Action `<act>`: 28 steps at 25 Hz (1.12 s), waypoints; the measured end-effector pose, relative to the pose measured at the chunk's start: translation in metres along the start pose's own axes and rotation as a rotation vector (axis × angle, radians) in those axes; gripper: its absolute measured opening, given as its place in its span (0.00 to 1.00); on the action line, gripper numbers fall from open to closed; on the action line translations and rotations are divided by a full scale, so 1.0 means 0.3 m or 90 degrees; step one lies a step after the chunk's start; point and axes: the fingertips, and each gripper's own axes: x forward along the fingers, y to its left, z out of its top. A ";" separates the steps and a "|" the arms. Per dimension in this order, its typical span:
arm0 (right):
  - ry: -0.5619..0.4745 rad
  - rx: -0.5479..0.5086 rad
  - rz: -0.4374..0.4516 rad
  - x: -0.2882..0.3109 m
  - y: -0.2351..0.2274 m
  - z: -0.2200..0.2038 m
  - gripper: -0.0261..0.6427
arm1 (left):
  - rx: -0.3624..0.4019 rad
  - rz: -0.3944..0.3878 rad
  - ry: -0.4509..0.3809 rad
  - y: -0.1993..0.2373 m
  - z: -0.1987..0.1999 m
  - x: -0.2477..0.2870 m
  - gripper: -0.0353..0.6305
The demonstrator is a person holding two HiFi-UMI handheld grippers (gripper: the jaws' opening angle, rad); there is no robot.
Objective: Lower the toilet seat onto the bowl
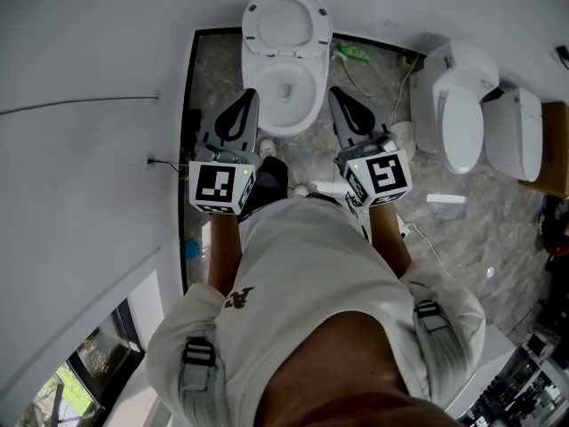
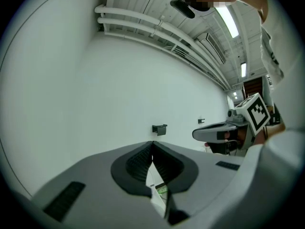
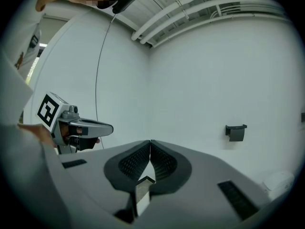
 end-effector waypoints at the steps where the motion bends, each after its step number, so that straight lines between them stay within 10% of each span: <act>1: 0.002 0.000 -0.002 0.026 -0.006 0.001 0.07 | -0.001 -0.002 0.001 0.023 -0.001 0.018 0.09; 28: 0.070 0.006 -0.136 0.633 -0.180 0.022 0.07 | -0.034 -0.136 0.039 0.547 -0.056 0.488 0.09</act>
